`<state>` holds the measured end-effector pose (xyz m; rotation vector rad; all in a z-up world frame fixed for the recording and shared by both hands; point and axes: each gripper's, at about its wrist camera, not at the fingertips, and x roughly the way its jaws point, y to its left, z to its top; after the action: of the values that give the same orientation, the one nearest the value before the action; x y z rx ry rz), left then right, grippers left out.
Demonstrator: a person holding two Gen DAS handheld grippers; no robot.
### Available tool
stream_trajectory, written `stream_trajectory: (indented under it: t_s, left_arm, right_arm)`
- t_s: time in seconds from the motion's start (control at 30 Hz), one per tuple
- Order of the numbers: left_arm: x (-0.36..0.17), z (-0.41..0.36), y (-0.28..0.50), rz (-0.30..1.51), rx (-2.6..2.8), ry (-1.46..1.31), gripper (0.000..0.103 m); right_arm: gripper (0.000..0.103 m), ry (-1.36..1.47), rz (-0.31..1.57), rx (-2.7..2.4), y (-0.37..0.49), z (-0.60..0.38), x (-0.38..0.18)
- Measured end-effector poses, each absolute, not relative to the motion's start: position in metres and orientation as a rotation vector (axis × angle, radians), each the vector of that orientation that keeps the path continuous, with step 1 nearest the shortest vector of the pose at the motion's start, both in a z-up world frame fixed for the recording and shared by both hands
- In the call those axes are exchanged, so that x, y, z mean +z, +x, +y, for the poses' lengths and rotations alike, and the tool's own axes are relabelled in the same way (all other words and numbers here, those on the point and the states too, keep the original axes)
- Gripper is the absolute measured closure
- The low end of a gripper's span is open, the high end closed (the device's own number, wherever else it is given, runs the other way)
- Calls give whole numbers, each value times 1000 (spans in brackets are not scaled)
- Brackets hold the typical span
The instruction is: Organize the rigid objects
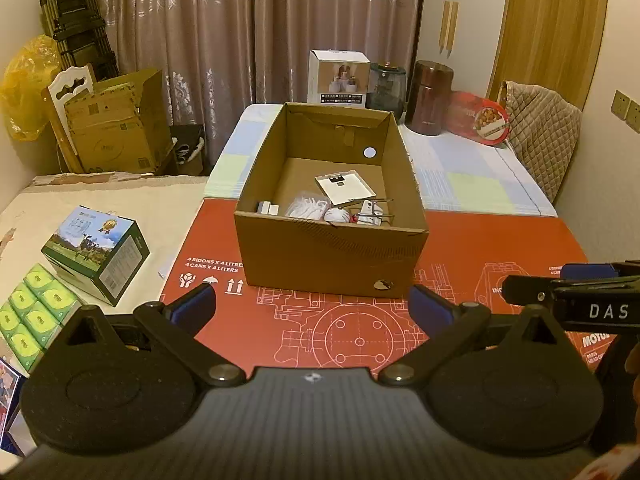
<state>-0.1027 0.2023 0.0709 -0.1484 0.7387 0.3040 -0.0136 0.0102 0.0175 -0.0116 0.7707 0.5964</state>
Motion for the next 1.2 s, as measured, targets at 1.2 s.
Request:
stream_trajectory:
  t_s: [1.2]
  left_arm:
    - [72, 204, -107, 728, 300, -170, 2]
  right_arm:
    - [22, -15, 765, 603, -17, 9, 19]
